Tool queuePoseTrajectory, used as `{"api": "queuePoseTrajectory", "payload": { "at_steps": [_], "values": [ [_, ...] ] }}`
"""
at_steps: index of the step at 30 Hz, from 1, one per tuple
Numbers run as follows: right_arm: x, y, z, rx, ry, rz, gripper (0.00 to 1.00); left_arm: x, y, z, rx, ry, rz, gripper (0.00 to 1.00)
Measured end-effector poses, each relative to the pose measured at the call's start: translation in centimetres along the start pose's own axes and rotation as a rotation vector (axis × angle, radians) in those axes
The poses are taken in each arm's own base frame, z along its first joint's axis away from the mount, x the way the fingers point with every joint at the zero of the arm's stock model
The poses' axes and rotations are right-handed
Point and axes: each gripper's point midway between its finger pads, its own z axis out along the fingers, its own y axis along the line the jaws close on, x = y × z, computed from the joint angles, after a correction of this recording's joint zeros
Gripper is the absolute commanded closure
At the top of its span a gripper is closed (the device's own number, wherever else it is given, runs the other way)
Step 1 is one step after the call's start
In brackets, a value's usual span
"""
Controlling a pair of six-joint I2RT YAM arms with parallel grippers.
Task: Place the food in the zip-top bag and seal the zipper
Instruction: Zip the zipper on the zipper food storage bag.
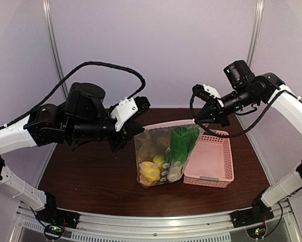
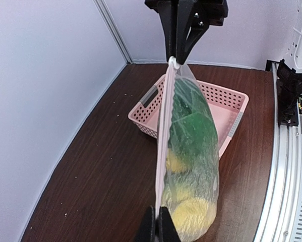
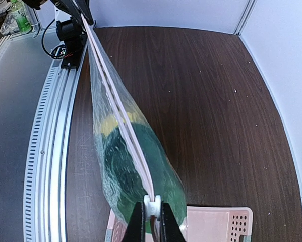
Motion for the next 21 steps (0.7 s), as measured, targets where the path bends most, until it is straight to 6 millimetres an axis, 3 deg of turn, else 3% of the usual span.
{"api": "queuePoseTrajectory", "payload": {
  "at_steps": [9,21],
  "values": [
    [2.0,-0.1,-1.9,0.042,0.025,0.025,0.99,0.1,0.5,-0.3,-0.009,-0.003,-0.012,1.00],
    [3.3,-0.6,-2.3,0.053,0.046,0.051,0.98,0.4,0.5,-0.3,-0.008,-0.002,-0.018,1.00]
  ]
}}
